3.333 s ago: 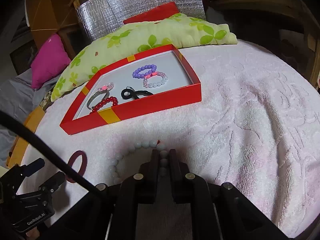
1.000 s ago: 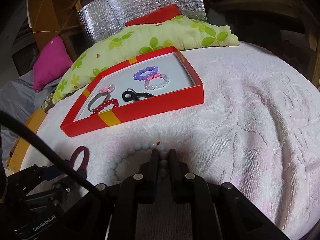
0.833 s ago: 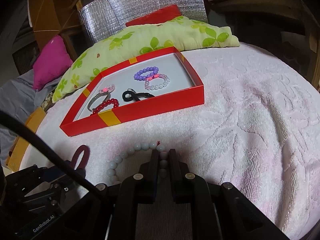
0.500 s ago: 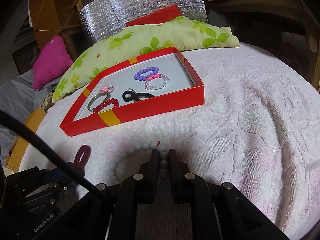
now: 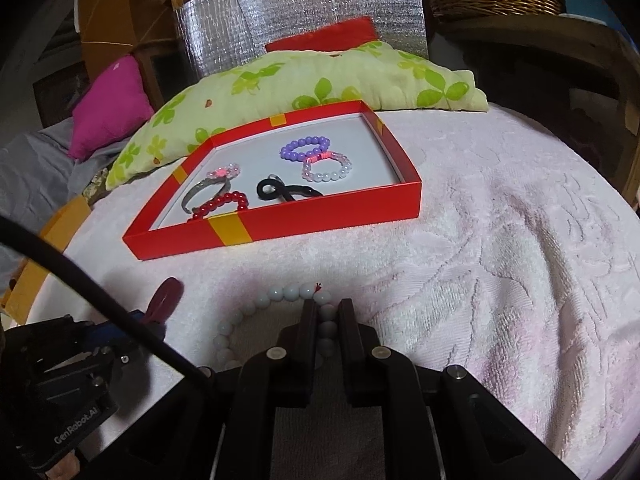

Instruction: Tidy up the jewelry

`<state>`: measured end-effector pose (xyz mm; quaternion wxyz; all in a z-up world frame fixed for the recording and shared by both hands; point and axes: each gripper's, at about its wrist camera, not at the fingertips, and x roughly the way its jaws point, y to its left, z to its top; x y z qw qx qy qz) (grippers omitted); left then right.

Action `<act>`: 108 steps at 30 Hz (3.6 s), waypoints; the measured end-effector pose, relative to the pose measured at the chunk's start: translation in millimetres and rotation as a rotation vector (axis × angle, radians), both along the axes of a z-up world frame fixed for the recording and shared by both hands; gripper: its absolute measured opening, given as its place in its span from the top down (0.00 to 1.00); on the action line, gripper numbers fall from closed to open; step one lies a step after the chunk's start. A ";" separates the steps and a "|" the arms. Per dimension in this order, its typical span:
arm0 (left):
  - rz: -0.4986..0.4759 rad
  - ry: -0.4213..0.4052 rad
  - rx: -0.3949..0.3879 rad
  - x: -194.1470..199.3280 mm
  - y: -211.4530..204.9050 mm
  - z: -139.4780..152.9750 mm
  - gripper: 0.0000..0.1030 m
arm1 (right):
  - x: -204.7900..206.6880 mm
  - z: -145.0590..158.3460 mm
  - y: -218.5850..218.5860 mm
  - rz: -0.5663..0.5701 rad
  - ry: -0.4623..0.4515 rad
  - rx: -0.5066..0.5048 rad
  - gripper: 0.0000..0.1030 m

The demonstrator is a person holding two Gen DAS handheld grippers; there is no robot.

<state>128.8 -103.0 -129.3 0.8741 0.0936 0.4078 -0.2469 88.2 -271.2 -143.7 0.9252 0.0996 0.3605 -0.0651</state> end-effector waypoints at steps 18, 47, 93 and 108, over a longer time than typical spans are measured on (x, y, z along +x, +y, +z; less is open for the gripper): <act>0.109 0.025 -0.090 10.0 31.6 9.3 0.83 | -16.9 19.6 2.1 0.012 -0.123 0.026 0.89; 0.142 0.011 -0.097 9.4 41.2 13.7 0.83 | -8.0 -6.8 48.7 0.176 -0.003 -0.120 0.35; 0.135 -0.004 -0.121 5.0 45.0 19.7 0.83 | -5.0 2.6 16.0 0.073 -0.028 0.005 0.77; 0.128 -0.011 -0.117 4.2 44.8 21.1 0.83 | -20.5 15.8 41.5 0.154 -0.139 -0.134 0.90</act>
